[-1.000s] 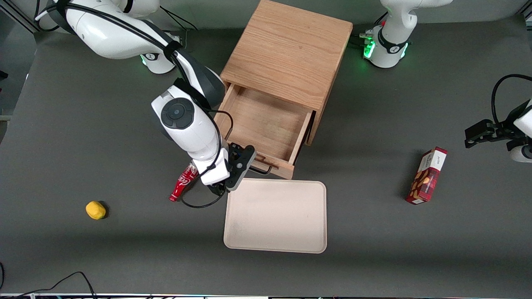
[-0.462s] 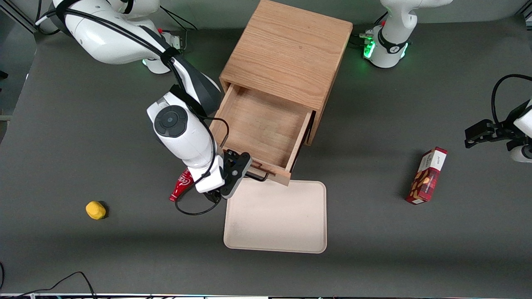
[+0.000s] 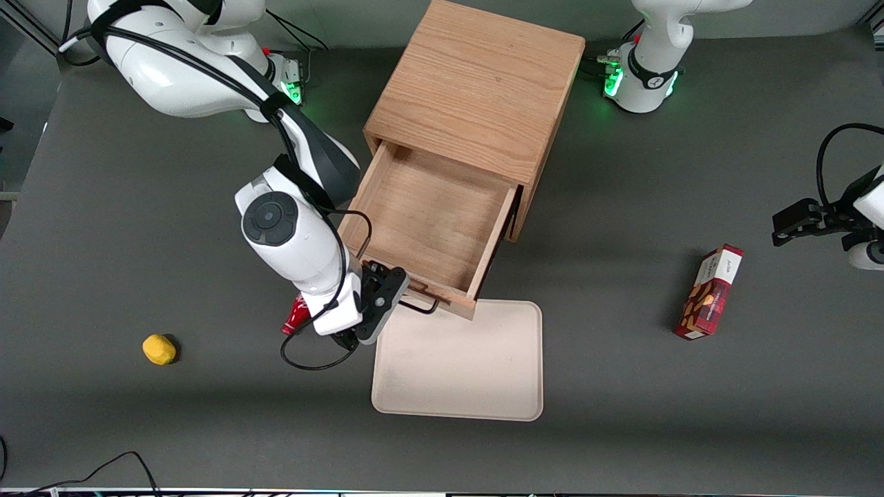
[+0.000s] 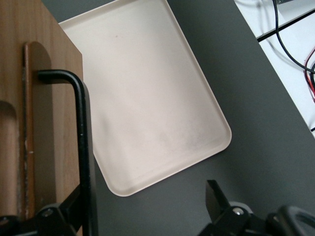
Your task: Open upper drawer
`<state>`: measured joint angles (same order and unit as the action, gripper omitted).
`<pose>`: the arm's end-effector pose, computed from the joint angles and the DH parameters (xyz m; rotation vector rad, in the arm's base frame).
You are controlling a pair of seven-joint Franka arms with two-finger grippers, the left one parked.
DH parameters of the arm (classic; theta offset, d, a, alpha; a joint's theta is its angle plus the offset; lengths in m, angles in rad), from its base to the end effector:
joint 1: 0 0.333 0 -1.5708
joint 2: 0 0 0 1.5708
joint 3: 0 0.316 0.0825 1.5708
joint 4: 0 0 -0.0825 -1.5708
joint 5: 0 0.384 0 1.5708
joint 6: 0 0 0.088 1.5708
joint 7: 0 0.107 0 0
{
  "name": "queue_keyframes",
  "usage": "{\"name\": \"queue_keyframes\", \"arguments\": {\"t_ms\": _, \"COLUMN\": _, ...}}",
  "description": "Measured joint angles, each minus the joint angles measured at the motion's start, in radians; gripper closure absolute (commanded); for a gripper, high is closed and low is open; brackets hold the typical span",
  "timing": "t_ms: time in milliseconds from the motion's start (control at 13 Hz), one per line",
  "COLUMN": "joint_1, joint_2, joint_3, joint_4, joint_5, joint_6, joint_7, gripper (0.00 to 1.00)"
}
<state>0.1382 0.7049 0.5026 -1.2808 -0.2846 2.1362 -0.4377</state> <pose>0.6645 0.3564 0.3914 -2.6297 -1.5468 -0.3475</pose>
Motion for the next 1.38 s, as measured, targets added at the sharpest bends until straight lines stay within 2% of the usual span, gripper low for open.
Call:
{"name": "queue_keyframes", "arguments": {"t_ms": 615, "joint_1": 0.000, "joint_2": 0.003, "joint_3": -0.008, "joint_4": 0.029, "joint_5": 0.075, "joint_6": -0.032, "joint_7": -0.001, "gripper": 0.00}}
{"name": "queue_keyframes", "arguments": {"t_ms": 1077, "joint_1": -0.001, "joint_2": -0.019, "joint_3": -0.008, "joint_4": 0.091, "joint_5": 0.173, "joint_6": -0.124, "joint_7": -0.015, "gripper": 0.00}}
{"name": "queue_keyframes", "arguments": {"t_ms": 1231, "joint_1": -0.005, "joint_2": -0.064, "joint_3": -0.014, "joint_4": 0.104, "joint_5": 0.203, "joint_6": -0.158, "joint_7": -0.010, "gripper": 0.00}}
{"name": "queue_keyframes", "arguments": {"t_ms": 1385, "joint_1": -0.037, "joint_2": -0.174, "joint_3": -0.034, "joint_4": 0.088, "joint_5": 0.240, "joint_6": -0.247, "joint_7": 0.043, "gripper": 0.00}}
